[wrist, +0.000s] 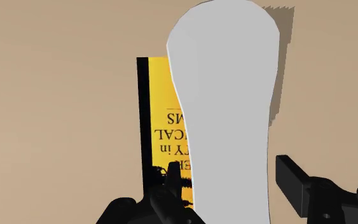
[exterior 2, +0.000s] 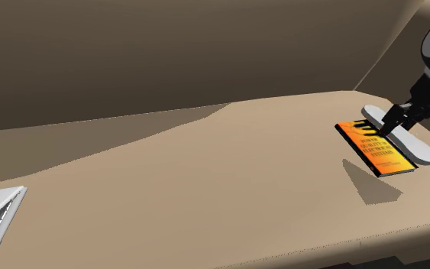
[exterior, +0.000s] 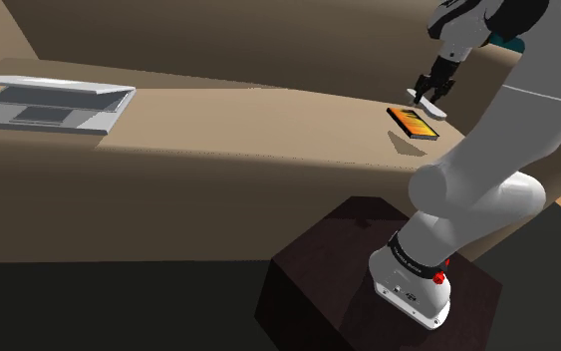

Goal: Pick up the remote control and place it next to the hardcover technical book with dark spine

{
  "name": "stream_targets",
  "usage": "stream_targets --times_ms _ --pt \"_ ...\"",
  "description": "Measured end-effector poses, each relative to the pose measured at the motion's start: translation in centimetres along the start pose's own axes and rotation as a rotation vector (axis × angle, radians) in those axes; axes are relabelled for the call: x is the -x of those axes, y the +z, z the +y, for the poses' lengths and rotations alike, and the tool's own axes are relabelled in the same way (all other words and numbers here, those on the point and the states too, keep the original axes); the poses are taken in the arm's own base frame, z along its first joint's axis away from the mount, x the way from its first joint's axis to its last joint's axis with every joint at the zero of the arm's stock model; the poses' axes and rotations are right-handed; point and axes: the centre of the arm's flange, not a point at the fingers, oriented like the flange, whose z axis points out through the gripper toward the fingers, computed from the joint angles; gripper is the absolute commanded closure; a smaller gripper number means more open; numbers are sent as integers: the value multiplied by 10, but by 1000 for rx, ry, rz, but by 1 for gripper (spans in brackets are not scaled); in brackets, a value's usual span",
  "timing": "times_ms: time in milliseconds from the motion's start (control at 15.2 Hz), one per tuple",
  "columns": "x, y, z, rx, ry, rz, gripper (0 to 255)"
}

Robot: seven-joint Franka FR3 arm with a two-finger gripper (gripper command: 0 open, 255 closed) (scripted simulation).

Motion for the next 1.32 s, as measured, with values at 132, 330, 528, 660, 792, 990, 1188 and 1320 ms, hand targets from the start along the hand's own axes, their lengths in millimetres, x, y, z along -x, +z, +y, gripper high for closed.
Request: stream_targets --times_ms 132,330,528,660,792,990,1188,1320 --pt "5 -1 23 0 0 0 255" --pt "11 2 65 0 1 0 255" --pt "14 -1 102 0 0 0 255" --pt "17 -3 127 1 0 0 255" --pt "21 -3 158 0 0 0 255" --pt "27 -3 197 0 1 0 255" --pt "29 -1 222 0 -1 0 255" --pt "29 8 224 0 -1 0 255"
